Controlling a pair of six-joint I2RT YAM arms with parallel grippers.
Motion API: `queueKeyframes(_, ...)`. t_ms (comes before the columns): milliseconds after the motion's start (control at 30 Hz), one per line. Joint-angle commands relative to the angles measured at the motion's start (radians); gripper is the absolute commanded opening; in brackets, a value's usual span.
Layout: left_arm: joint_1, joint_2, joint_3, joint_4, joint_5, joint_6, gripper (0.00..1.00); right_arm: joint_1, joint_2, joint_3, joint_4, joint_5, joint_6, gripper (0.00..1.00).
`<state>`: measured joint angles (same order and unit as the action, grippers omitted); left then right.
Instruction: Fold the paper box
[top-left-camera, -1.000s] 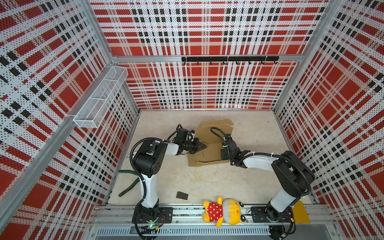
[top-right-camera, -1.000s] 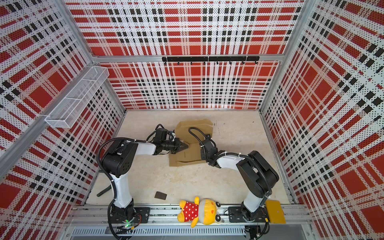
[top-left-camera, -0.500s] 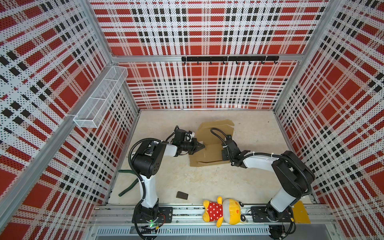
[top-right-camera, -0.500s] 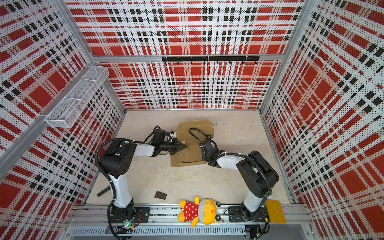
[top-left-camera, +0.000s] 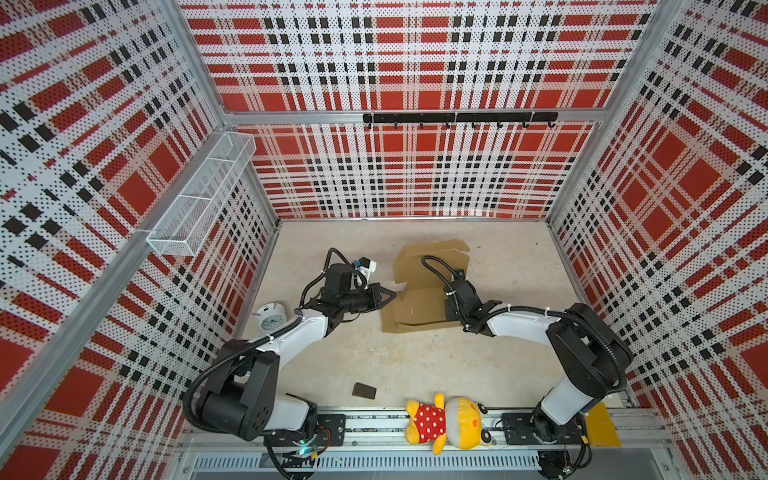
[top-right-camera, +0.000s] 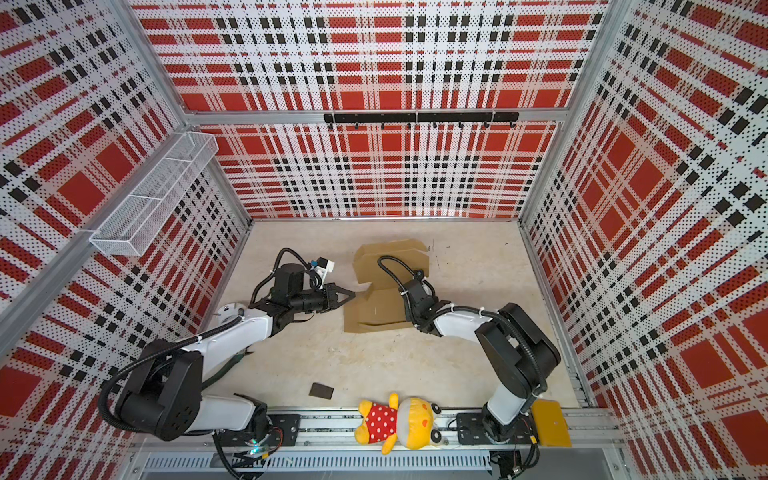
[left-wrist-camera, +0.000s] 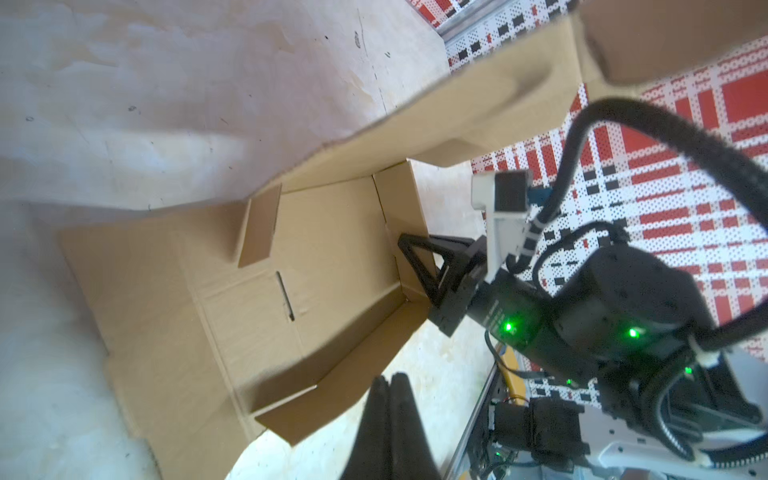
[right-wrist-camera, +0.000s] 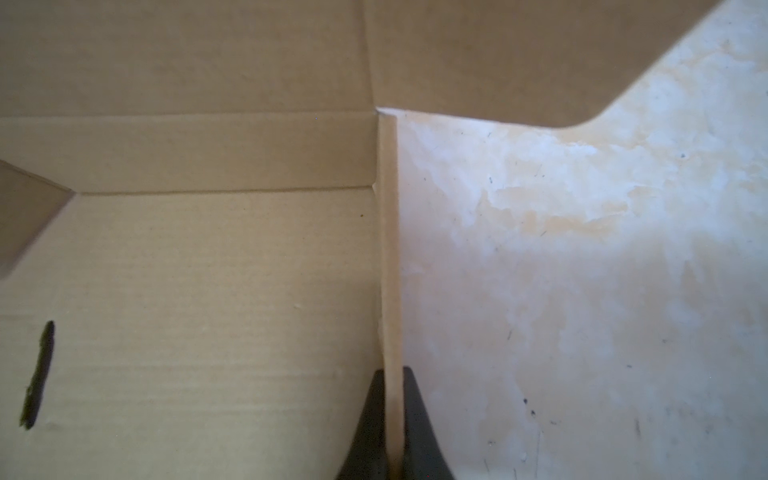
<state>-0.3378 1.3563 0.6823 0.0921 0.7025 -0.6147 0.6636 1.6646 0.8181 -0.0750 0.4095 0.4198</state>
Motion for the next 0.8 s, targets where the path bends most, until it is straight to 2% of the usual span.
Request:
queueKeyframes(0,-0.012,-0.082,-0.051,-0.09,0.001,0.12,0.0,0.006,-0.036,0.028,0.011,0.025,0.019,0.0)
queueKeyframes(100,-0.028,-0.155,-0.108,-0.095,-0.021,0.168,0.0,0.005,-0.04,0.039,-0.003,0.028,0.017,0.0)
queueKeyframes(200,-0.062,-0.189,-0.105,-0.152,-0.007,0.338,0.0,0.006,-0.048,0.042,-0.011,0.027,0.017,0.0)
queueKeyframes(300,-0.101,-0.204,-0.049,-0.286,-0.008,0.542,0.0,0.006,-0.062,0.039,-0.012,0.028,0.02,0.0)
queueKeyframes(400,-0.097,-0.215,-0.018,-0.329,0.007,0.598,0.0,0.006,-0.065,0.032,-0.01,0.032,0.018,0.0)
queueKeyframes(433,-0.101,-0.218,-0.008,-0.356,0.019,0.655,0.0,0.006,-0.062,0.031,-0.009,0.031,0.019,0.0)
queueKeyframes(633,-0.184,-0.187,0.066,-0.618,-0.158,1.087,0.0,0.007,-0.048,0.033,-0.005,0.017,0.02,0.0)
queueKeyframes(700,-0.209,-0.177,0.057,-0.623,-0.191,1.152,0.0,0.006,-0.049,0.029,0.001,0.012,0.019,0.0)
queueKeyframes(767,-0.215,-0.155,0.059,-0.607,-0.205,1.147,0.0,0.006,-0.052,0.028,0.003,0.009,0.02,0.0)
